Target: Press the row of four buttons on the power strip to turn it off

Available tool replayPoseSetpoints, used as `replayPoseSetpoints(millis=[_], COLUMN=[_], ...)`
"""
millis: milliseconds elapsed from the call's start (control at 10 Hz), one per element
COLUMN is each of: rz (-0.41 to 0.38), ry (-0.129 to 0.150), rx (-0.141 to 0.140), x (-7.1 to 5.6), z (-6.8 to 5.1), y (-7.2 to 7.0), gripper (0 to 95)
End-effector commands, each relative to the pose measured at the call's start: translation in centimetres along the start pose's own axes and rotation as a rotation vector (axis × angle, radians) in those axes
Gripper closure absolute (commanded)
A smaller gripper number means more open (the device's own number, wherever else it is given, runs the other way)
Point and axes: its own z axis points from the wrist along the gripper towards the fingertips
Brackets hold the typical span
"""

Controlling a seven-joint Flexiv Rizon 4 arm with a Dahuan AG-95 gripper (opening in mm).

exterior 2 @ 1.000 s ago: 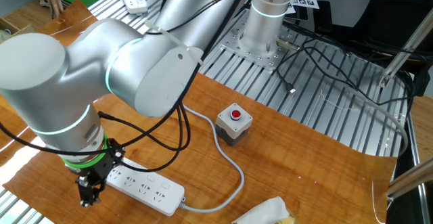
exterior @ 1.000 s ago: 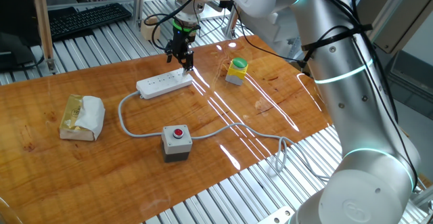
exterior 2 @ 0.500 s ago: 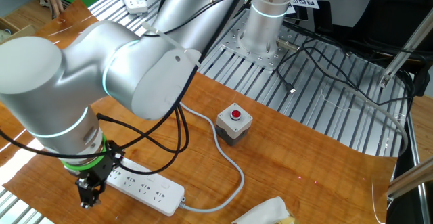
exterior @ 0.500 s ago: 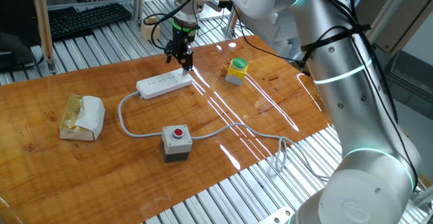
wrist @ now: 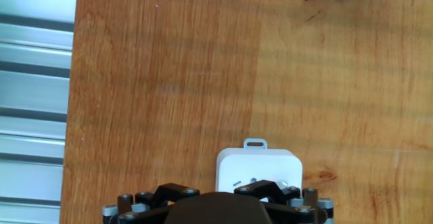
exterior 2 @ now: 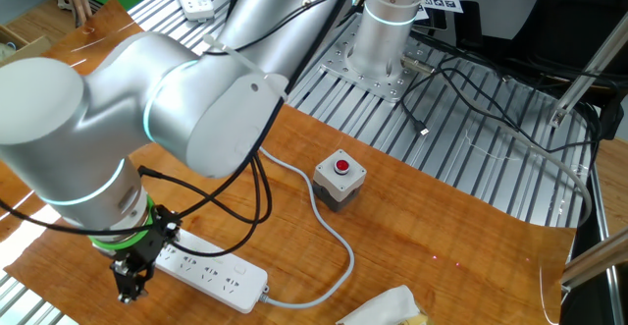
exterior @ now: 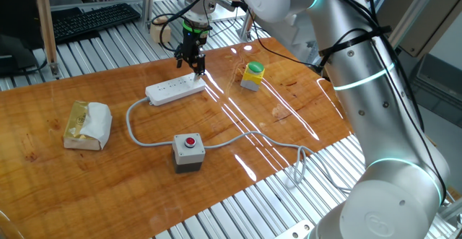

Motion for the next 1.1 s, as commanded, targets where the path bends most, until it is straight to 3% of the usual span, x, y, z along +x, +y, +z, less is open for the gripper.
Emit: replayPoseSetpoints(millis=[100,500,800,1100], rz=[-0.001,-0.006,0.003,-0.009], ry=[-0.011,-0.007,0.040,0.027], rx=[-0.004,0.005,0.011,0.009], x=[0.2,0.2,-0.2,-0.5], z=[0.3,0.0,-1.3,-1.9], y=[-0.2,-0.2,-0.4,-0.4], gripper=[0.0,0.0,0.0,0.0])
